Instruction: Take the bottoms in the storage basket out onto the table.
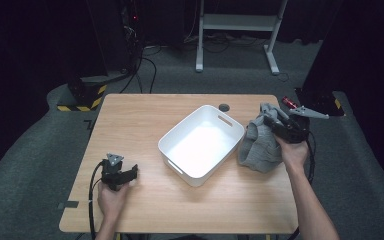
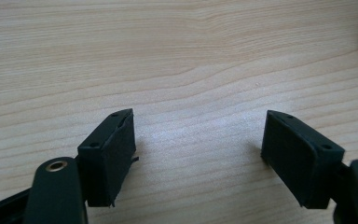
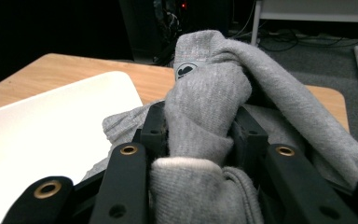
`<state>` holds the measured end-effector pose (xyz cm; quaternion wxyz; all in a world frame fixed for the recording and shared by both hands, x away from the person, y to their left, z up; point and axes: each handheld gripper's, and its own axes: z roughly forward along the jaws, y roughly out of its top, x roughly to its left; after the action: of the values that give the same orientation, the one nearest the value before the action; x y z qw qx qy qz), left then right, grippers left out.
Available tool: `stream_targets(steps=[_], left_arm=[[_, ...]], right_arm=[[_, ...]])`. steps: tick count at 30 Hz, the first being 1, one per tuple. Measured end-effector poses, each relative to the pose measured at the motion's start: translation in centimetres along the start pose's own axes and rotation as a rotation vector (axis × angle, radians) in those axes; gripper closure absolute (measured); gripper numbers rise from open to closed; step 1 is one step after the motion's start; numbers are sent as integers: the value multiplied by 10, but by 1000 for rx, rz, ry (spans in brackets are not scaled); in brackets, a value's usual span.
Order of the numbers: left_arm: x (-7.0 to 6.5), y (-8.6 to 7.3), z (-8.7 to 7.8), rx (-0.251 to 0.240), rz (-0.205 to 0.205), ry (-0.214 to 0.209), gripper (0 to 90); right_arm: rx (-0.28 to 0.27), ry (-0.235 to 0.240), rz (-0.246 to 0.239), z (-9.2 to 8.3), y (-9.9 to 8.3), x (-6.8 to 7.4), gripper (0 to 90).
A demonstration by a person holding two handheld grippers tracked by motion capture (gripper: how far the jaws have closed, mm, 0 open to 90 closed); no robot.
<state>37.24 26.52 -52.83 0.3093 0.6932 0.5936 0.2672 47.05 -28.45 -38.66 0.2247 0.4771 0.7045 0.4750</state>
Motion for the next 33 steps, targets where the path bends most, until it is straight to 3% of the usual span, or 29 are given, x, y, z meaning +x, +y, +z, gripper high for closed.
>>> stream_targets(steps=[33], left_arm=[[0, 0, 0, 1, 0, 0, 258]], right_arm=[[62, -38, 26, 24, -43, -9, 629]])
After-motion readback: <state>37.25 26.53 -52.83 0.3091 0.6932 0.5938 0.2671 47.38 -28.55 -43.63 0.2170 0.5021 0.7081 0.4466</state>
